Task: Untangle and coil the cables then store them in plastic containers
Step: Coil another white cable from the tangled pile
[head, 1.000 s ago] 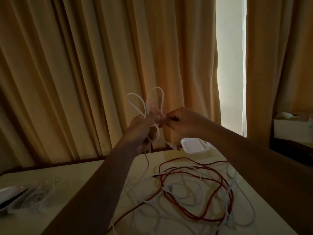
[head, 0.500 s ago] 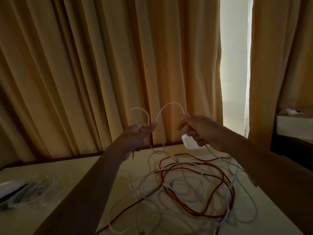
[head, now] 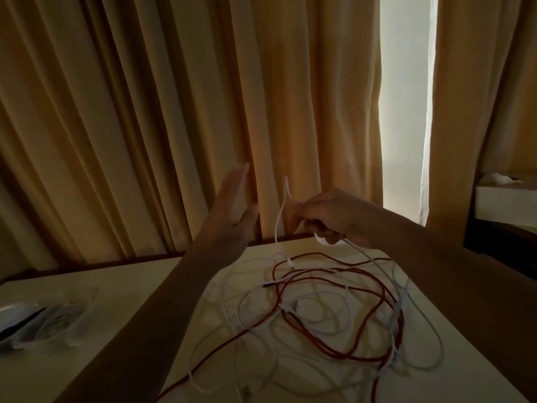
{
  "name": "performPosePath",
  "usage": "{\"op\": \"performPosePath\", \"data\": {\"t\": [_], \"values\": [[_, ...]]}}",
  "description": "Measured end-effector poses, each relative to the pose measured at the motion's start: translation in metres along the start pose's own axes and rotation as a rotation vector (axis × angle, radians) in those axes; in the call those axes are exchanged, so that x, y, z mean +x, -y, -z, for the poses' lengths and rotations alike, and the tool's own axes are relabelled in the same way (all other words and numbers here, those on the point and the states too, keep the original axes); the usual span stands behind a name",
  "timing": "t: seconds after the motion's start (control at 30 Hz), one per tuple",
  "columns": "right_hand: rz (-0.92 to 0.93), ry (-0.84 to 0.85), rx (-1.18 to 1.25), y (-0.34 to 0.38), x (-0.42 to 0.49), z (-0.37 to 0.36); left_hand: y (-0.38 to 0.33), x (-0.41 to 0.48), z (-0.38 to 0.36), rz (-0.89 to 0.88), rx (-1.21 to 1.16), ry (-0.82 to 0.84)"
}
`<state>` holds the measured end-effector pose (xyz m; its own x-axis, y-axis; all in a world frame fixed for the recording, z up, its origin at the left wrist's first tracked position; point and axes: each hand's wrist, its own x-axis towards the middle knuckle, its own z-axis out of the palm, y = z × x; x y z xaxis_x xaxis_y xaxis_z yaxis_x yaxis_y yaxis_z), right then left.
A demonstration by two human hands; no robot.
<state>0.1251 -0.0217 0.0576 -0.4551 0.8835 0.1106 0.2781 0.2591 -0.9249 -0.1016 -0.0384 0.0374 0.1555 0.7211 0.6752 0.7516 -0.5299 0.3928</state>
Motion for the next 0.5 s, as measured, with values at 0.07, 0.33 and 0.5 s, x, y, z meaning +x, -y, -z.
{"op": "performPosePath", "data": {"t": [0.07, 0.33, 0.5], "values": [[0.034, 0.045, -0.071, 0.007, -0.001, -0.009, -0.018, 0.006, -0.003, -0.110, -0.087, 0.104], [-0.129, 0.050, -0.206, -0.022, -0.018, 0.011, 0.018, 0.018, 0.013, 0.072, 0.064, -0.179], [-0.146, 0.027, -0.033, -0.040, -0.019, 0.003, 0.032, 0.007, 0.010, 0.067, 0.428, 0.165]]}}
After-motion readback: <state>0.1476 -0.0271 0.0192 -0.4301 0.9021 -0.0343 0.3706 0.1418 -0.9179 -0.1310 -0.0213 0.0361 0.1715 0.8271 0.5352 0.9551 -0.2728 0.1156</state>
